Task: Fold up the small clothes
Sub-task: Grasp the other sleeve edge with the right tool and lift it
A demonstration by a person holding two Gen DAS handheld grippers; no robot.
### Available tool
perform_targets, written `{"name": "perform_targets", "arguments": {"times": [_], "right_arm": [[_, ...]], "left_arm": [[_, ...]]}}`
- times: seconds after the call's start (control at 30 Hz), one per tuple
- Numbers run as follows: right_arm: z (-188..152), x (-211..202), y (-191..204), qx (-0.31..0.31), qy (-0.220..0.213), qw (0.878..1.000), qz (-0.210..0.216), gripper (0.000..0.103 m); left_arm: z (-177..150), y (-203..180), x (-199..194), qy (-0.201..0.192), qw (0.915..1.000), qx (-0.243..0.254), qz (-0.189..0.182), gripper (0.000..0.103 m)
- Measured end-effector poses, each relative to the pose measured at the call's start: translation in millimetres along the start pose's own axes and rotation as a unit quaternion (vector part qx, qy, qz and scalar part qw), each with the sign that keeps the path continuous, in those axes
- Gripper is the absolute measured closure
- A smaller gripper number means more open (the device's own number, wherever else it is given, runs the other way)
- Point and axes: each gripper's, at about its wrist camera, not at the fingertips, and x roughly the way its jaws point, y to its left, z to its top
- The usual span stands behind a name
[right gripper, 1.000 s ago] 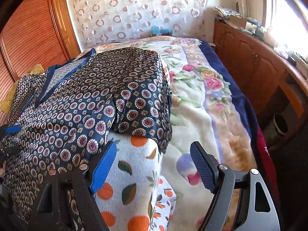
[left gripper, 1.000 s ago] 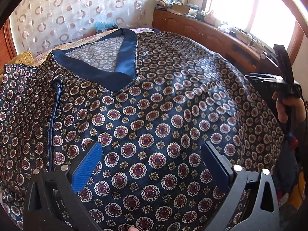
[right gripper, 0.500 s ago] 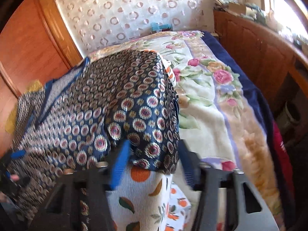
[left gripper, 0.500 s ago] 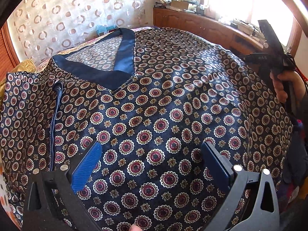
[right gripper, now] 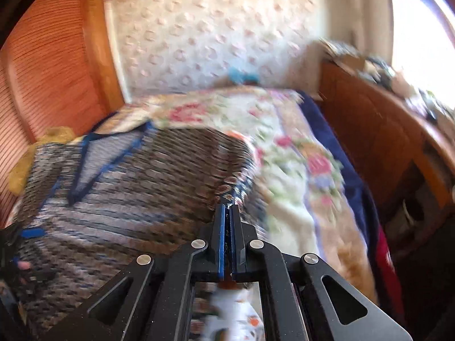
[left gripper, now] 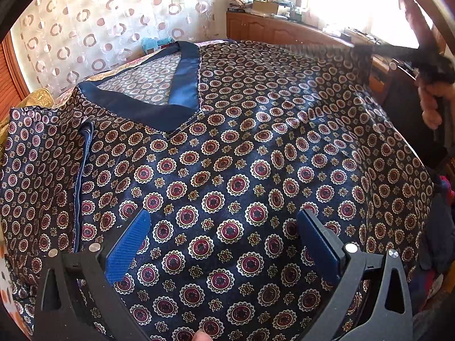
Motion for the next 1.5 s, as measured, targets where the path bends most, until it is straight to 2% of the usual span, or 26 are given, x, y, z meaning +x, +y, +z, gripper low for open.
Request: {"name": "perform_targets", "arguments": {"times": [0.13, 0.23, 0.3, 0.4, 0.47, 0.53, 0.57, 0.6, 0.63, 0.73, 0.83, 0.93, 1.13, 1.2, 1.27, 1.37, 1.4, 1.43, 1.5], "right_arm": [[2, -15, 48, -0.051, -0.008, 0.997, 0.050, 0.101], [-11, -12, 75, -0.078, 0.012, 0.993, 0.083, 0.101], [-26, -2, 86, -0.096, 0.038, 0.991, 0.090, 0.100], [-44, 5, 87, -0.107, 0.060, 0.989, 0.077, 0.098], [-51, 0, 76, -0.098, 0.060, 0.991, 0.071, 0.088], [-54, -11, 64, -0.083, 0.047, 0.993, 0.066, 0.069], [-54, -18, 54, -0.073, 0.039, 0.994, 0.064, 0.063], [-57, -25, 46, -0.065, 0.033, 0.996, 0.060, 0.051], [-59, -32, 35, -0.055, 0.026, 0.997, 0.050, 0.045], [-65, -41, 17, -0.026, 0.024, 0.999, 0.017, 0.044], [-66, -24, -3, -0.007, 0.057, 0.998, -0.024, 0.045], [-62, -7, -18, 0.022, 0.077, 0.996, -0.033, 0.045], [-47, 21, -22, 0.075, 0.091, 0.993, -0.003, 0.048], [-43, 33, -21, 0.075, 0.099, 0.992, -0.010, 0.050], [-38, 39, -25, 0.079, 0.105, 0.991, -0.013, 0.055], [-34, 46, -27, 0.085, 0.108, 0.990, -0.018, 0.074], [-32, 46, -28, 0.084, 0.106, 0.990, -0.026, 0.084], [-31, 46, -28, 0.082, 0.102, 0.991, -0.031, 0.100], [-29, 39, -22, 0.073, 0.082, 0.994, -0.027, 0.101]], "left_arm": [[0, 0, -1, 0.000, 1.0000, 0.000, 0.000, 0.001], [0, 0, -1, 0.000, 1.0000, 0.000, 0.000, 0.001], [-1, 0, -1, 0.000, 1.0000, 0.000, 0.000, 0.001], [-1, 0, -1, 0.000, 1.0000, 0.000, 0.000, 0.001], [-1, 0, -1, 0.000, 1.0000, 0.000, 0.000, 0.001], [-1, 0, 0, 0.000, 1.0000, 0.000, 0.000, 0.001], [-2, -1, 0, 0.000, 1.0000, 0.000, 0.000, 0.001], [-2, -1, 0, 0.000, 1.0000, 0.001, 0.001, 0.001], [-2, -1, 0, 0.000, 1.0000, 0.001, 0.001, 0.001], [-1, -2, -2, 0.005, 1.0000, 0.001, 0.003, 0.001], [5, -2, -12, -0.007, 0.9999, -0.008, -0.007, 0.001], [15, -5, -30, -0.031, 0.9991, -0.016, -0.023, 0.001], [32, -12, -58, -0.066, 0.9966, -0.016, -0.046, 0.001], [35, -12, -61, -0.071, 0.9961, -0.018, -0.050, 0.001], [36, -12, -64, -0.073, 0.9958, -0.020, -0.052, 0.001], [35, -10, -67, -0.076, 0.9954, -0.022, -0.055, 0.001], [34, -12, -67, -0.076, 0.9954, -0.022, -0.054, 0.001], [33, -12, -68, -0.077, 0.9955, -0.021, -0.052, 0.001], [30, -10, -70, -0.078, 0.9954, -0.025, -0.049, 0.001]]}}
